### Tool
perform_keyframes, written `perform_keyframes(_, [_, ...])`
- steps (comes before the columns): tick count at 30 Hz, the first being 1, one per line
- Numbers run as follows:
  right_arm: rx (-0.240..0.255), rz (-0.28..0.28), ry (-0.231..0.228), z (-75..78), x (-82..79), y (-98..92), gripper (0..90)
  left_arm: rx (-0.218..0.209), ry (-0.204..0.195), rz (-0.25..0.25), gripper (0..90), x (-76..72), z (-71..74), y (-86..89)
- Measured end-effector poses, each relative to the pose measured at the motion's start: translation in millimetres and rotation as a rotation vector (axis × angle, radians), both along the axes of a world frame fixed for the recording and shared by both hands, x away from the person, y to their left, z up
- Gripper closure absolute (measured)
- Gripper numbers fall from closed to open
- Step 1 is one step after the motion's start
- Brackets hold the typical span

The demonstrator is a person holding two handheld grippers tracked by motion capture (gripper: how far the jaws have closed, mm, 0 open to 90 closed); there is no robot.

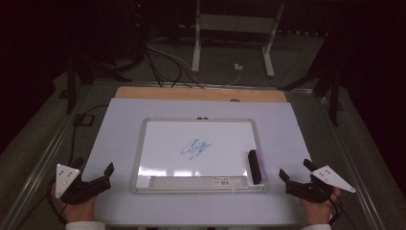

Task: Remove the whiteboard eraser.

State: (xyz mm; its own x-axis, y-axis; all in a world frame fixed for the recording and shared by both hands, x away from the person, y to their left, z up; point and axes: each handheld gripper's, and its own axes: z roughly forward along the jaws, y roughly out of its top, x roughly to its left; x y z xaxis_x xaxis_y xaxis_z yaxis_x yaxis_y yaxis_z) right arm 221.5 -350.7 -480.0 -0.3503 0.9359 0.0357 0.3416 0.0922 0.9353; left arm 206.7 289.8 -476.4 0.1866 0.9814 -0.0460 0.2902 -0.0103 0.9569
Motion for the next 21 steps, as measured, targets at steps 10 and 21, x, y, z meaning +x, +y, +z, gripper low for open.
perform_keyframes(10, [0.012, -0.015, -0.003, 3.7, -0.4, -0.5, 0.3, 0.026, 0.022, 0.008, 0.5, 4.2, -4.0, -1.2])
perform_keyframes(21, [0.044, -0.017, -0.010, 23.3, 1.1, -0.1, 0.3, 0.044, 0.036, 0.009, 0.5, 6.9, -6.8, -3.7])
